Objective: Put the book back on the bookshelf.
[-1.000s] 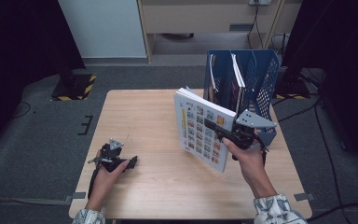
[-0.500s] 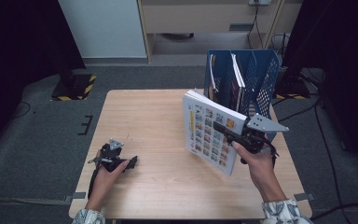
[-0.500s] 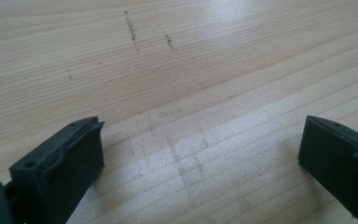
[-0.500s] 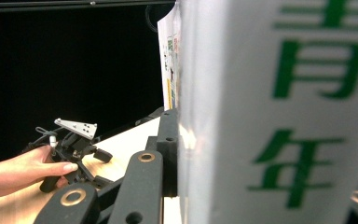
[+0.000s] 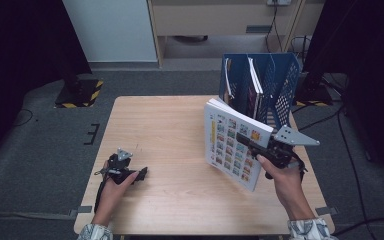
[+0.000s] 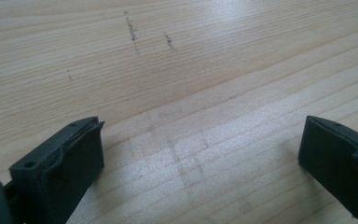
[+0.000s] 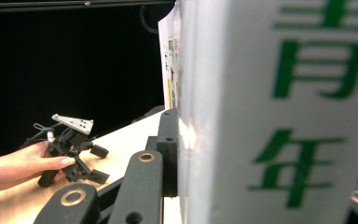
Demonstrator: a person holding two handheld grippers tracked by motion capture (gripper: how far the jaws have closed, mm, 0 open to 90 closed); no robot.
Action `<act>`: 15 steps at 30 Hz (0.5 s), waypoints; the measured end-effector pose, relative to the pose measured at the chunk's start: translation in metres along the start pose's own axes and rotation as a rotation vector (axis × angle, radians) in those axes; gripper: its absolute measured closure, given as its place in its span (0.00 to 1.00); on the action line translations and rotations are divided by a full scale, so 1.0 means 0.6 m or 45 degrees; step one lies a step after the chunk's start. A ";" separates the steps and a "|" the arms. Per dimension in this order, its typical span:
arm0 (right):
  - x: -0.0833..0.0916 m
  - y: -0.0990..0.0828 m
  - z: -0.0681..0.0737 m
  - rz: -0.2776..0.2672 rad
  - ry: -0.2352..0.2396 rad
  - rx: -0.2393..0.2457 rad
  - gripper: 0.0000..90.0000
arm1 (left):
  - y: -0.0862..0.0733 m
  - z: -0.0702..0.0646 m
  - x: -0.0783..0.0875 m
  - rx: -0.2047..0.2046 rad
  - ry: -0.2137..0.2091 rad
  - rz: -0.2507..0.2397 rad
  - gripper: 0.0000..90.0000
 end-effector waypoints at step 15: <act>0.053 -0.003 -0.019 -0.022 -0.050 -0.007 0.82 | 0.001 0.000 -0.001 -0.002 0.001 0.001 0.00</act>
Point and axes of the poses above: each handheld gripper's, and its own axes: x roughly backward along the jaws, y roughly out of its top, z roughly to its left, the point moved 7 cm from there along -x, roughly forward along the jaws, and after that the axes turned 1 degree about z, right-handed, at the moved point
